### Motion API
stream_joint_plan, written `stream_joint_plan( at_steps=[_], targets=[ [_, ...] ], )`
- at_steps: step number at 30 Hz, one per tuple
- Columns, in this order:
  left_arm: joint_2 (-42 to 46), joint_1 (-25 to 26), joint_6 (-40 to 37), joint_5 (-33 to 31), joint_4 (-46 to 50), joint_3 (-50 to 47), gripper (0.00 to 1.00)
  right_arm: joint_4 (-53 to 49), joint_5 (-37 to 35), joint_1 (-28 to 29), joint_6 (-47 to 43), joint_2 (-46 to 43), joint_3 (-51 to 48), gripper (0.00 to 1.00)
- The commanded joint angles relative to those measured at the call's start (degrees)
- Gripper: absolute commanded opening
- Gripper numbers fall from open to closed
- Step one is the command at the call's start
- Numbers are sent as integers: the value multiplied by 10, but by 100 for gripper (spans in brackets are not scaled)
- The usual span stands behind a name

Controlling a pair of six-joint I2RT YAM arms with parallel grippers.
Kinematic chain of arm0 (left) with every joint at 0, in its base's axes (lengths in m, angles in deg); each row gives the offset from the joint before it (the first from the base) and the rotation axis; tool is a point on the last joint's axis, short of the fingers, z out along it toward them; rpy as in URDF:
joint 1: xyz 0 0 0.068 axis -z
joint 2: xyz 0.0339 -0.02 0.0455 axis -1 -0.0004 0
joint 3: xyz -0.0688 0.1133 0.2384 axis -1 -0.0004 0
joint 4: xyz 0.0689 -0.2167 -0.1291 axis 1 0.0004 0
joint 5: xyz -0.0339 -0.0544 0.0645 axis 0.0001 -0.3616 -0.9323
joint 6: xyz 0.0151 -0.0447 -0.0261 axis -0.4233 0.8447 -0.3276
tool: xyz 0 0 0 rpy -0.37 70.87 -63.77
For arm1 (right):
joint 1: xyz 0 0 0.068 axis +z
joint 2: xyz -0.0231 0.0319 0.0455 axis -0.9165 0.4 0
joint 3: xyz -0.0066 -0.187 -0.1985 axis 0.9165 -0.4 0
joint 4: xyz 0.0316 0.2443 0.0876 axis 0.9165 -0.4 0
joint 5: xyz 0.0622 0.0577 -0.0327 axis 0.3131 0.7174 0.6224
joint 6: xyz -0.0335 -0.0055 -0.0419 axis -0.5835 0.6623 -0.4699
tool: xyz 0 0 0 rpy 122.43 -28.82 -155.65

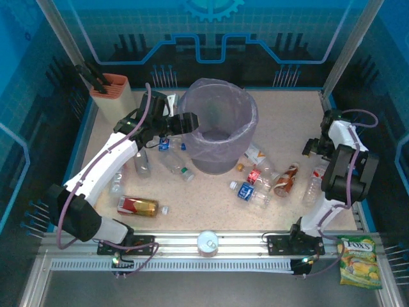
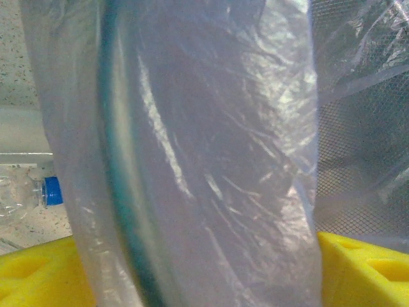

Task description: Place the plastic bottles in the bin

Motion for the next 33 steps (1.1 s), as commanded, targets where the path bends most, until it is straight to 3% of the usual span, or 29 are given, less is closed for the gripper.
stream_joint_plan(
  at_steps=[1,9,14,24,30,33],
  targets=[
    [3,1,-8,15,11,7,82,21,19,-14,3,24,-8,100],
    [5,0,-8,7,14,3,82,60,55,-16,5,57,-29,97],
    [5,0,1,9,7,-3,82,65,62,-16,12,34,-25,84],
    [6,0,4,2,4,-6,83,16,96,-8,1,-12,47,71],
    [10,0,6,-6,3,-13,84,-4,154,45,11,-88,109,63],
    [11,1,9,-4,1,-15,84,-8,172,73,28,-126,143,54]
  ],
)
